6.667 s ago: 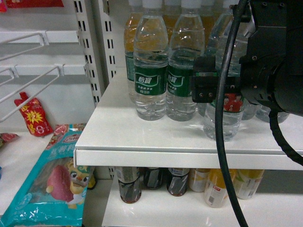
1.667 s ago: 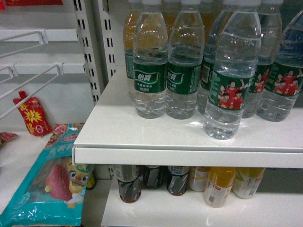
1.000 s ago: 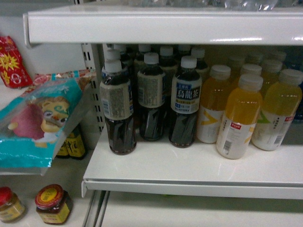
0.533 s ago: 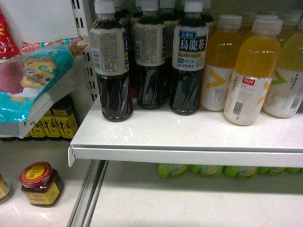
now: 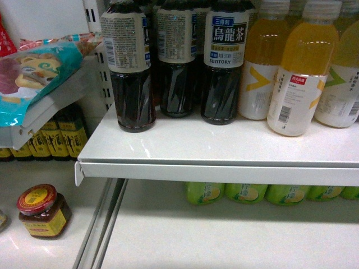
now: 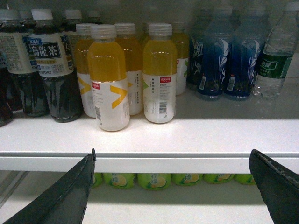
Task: Move water from second to third shelf
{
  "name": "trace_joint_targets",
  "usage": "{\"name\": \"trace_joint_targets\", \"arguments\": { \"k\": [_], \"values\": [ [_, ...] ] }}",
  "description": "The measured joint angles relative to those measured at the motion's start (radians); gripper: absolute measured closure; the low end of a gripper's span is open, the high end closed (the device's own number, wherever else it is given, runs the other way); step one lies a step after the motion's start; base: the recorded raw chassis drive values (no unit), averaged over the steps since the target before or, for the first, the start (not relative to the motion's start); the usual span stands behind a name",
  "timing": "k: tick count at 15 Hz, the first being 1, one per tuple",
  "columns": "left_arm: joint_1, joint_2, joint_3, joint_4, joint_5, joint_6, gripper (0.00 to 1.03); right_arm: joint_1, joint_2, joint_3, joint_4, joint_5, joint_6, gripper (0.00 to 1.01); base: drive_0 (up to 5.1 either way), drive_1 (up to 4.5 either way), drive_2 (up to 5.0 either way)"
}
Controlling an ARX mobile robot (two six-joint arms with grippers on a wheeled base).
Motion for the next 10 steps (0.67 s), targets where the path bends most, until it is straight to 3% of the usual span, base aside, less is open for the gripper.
{"name": "trace_joint_targets", "arguments": {
  "k": [10],
  "values": [
    [0.0,0.0,0.0,0.0,0.0,0.0,0.05,0.0,0.0,0.0,0.0,0.0,0.0,0.03,0.0,0.0,0.0]
  ]
}}
